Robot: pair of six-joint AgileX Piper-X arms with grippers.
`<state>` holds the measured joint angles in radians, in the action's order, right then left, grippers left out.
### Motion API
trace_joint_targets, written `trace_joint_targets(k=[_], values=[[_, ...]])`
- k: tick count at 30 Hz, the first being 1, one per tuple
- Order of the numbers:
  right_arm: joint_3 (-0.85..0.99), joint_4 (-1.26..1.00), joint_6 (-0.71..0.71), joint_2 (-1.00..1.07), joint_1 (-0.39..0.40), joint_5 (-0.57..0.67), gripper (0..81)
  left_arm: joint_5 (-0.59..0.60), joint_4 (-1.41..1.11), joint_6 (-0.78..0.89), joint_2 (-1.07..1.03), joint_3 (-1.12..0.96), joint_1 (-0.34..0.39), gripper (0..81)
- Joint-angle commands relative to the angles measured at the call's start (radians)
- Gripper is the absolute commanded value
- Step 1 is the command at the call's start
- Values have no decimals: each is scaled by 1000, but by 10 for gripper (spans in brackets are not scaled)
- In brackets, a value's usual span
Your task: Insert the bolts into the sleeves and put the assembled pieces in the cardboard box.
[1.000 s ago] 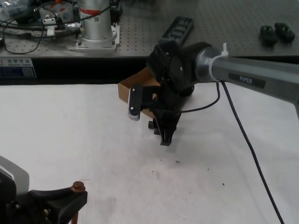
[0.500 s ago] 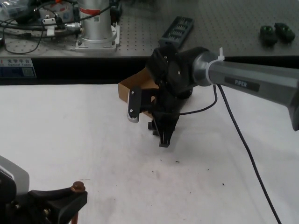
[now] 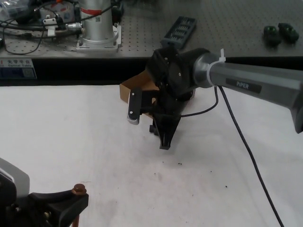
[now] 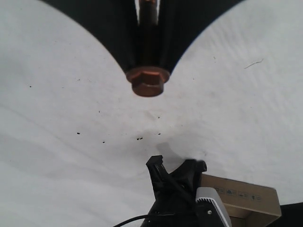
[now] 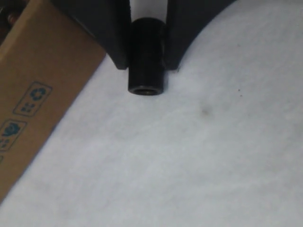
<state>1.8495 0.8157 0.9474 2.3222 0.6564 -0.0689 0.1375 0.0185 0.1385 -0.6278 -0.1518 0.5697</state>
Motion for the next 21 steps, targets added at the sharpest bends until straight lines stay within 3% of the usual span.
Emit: trace_joint_targets(k=[1,13,21], values=[[-4,58,-29,-43,-3,-26,60,2,-13,-27,8,-4,4,6],[-25,215,-238,-406,-3,315,60,-2,-19,-34,8,3,4,6],[-240,208,-284,-722,-3,546,60,-2,-31,-20,8,3,4,6]])
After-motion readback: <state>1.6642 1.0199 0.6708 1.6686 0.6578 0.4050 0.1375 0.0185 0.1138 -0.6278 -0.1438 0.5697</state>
